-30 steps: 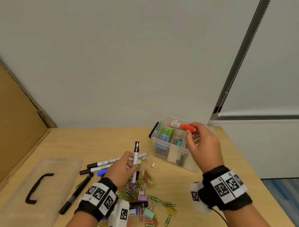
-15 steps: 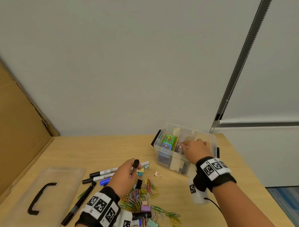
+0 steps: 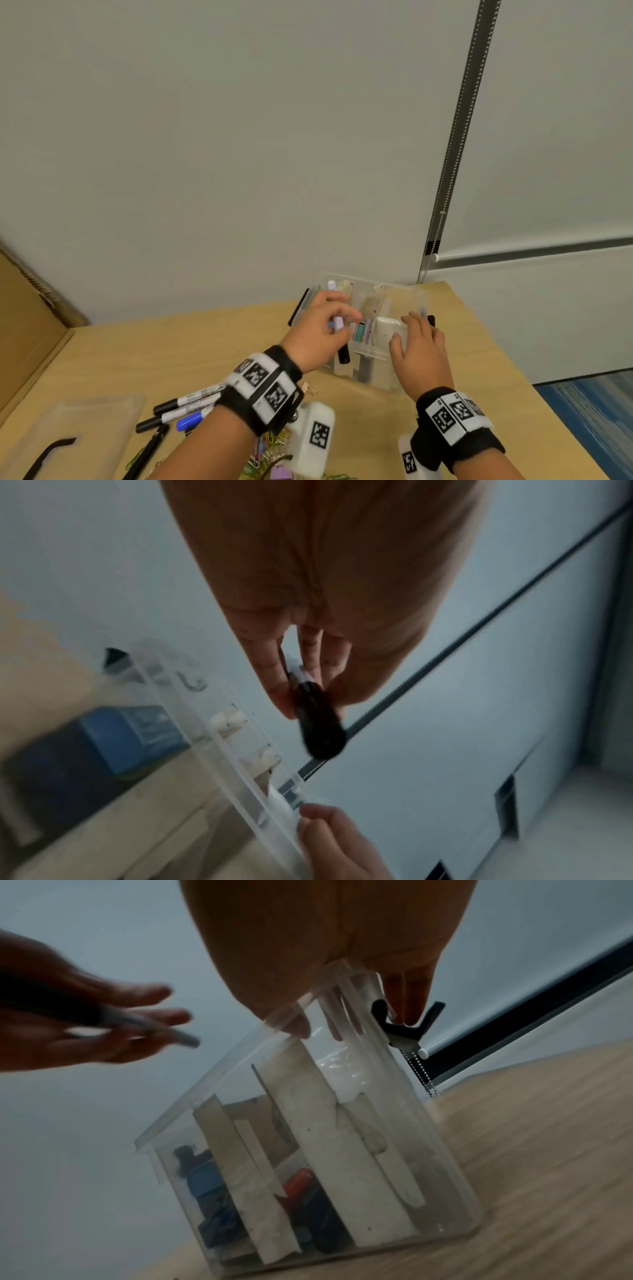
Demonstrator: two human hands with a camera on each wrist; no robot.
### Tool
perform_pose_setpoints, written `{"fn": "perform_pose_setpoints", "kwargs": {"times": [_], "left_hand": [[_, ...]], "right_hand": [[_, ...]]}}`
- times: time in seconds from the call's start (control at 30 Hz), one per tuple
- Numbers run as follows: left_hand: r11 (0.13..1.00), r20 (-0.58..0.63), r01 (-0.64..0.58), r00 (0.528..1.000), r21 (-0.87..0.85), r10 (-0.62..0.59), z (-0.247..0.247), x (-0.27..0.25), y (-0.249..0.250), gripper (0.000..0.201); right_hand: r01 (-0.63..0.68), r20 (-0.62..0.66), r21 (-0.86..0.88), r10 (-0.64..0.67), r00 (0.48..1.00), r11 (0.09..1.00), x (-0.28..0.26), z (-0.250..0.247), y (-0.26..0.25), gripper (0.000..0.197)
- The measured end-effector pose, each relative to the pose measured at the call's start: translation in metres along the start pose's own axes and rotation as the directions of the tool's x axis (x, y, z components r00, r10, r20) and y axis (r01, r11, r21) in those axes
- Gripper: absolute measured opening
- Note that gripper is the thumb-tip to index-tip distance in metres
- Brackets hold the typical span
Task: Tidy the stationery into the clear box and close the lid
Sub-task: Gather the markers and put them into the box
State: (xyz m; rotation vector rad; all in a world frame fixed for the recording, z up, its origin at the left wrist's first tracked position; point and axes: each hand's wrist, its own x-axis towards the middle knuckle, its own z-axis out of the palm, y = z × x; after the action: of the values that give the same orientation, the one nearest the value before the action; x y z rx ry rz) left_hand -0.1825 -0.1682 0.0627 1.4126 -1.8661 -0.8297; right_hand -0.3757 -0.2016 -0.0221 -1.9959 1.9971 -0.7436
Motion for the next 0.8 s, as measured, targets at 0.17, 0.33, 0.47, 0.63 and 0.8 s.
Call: {"fn": "perform_pose_setpoints", "kwargs": {"times": [0.17, 0.33, 0.47, 0.63, 0.8], "left_hand": [[0.921, -0.014, -0.033, 0.999, 0.389, 0.042, 0.019, 0.053, 0.0, 0.039], [0.792, 0.054, -0.031, 0.999, 0.61, -0.003, 0.032, 0.087, -0.011, 0.051], [0.759, 0.235, -0.041, 0.961, 0.649, -0.149, 0.041, 0.099, -0.017, 0.033], [0.807, 0.327, 0.039, 0.902, 0.59, -0.283, 0.043, 0.108, -0.004, 0.021], [0.909, 0.058, 0.041, 0.996, 0.414, -0.071, 0.007, 0.075, -0.009, 0.025]], "right_hand": [[0.032, -0.024, -0.001, -0.032, 0.999, 0.999, -0.003, 0.001, 0.001, 0.046], [0.048, -0.037, 0.005, -0.048, 0.998, 0.999, -0.002, 0.003, 0.002, 0.069], [0.049, -0.024, -0.008, -0.05, 0.998, 0.999, -0.002, 0.004, 0.003, 0.067], [0.055, -0.004, -0.01, -0.055, 0.998, 0.998, -0.002, 0.002, 0.003, 0.067], [0.065, -0.019, -0.012, -0.066, 0.998, 0.998, -0.001, 0.001, 0.002, 0.064]]}}
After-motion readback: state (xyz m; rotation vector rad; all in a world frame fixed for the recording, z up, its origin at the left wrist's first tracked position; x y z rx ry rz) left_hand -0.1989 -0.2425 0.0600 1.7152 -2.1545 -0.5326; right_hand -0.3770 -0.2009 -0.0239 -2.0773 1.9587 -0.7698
